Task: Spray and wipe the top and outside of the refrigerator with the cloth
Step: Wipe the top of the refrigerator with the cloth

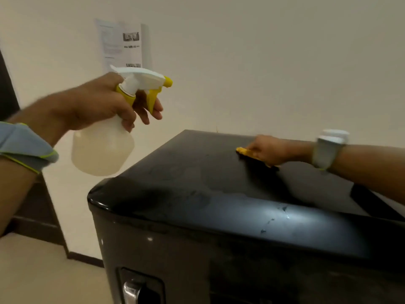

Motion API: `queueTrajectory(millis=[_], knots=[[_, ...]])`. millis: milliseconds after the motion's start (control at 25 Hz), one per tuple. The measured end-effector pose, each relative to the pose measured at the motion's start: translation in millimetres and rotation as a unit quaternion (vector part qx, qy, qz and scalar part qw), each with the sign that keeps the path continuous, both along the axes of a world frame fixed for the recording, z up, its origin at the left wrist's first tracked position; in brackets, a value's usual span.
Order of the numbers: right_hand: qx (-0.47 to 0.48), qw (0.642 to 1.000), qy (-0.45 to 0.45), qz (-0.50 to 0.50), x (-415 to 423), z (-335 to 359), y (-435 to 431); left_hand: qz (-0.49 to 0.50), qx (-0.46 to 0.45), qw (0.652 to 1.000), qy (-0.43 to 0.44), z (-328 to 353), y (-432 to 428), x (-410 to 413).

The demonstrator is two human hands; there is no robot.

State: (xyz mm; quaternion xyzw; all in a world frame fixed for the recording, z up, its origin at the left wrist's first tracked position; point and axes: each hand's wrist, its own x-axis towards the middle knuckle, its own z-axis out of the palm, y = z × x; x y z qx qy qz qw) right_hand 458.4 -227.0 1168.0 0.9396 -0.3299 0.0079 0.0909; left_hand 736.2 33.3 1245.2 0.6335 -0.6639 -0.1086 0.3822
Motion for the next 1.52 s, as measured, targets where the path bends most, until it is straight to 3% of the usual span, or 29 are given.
queueTrajectory(millis=[80, 160, 280, 400, 520, 640, 840, 960, 1080, 1160, 1360, 1520], knots=[[0.009, 0.999, -0.050, 0.005, 48, -11, -9, 0.000, 0.027, 0.999, -0.023, 6, 1, 0], [0.054, 0.992, -0.068, 0.087, 76, -16, 14, 0.000, 0.054, 0.998, -0.033, 5, 0, 1], [0.093, 0.975, -0.039, 0.201, 46, -8, 49, 0.004, 0.076, 0.996, -0.053, -2, 1, 7], [0.053, 0.993, 0.009, 0.107, 31, -2, 23, 0.025, 0.085, 0.995, -0.050, -9, 7, 16], [0.054, 0.998, 0.018, -0.017, 82, 1, -4, 0.025, 0.127, 0.990, -0.060, -17, 11, 19], [0.070, 0.997, 0.030, -0.011, 105, -1, -16, 0.032, 0.165, 0.984, -0.062, -26, 15, 22], [0.196, 0.977, -0.084, -0.025, 98, -1, -18, 0.019, 0.214, 0.970, -0.117, -32, 12, 40], [0.248, 0.958, -0.112, 0.093, 128, -2, 25, 0.036, 0.215, 0.971, -0.095, -36, 3, 44], [0.160, 0.950, -0.054, 0.262, 120, -10, 78, 0.071, 0.208, 0.972, -0.079, -44, -4, 48], [0.132, 0.924, -0.037, 0.356, 77, -12, 89, 0.089, 0.202, 0.973, -0.064, -51, 0, 56], [0.136, 0.951, -0.026, 0.276, 41, -2, 61, 0.100, 0.175, 0.979, -0.037, -58, 15, 65], [0.137, 0.909, -0.007, 0.393, 78, -8, 92, 0.097, 0.173, 0.979, -0.037, -55, 21, 64]])
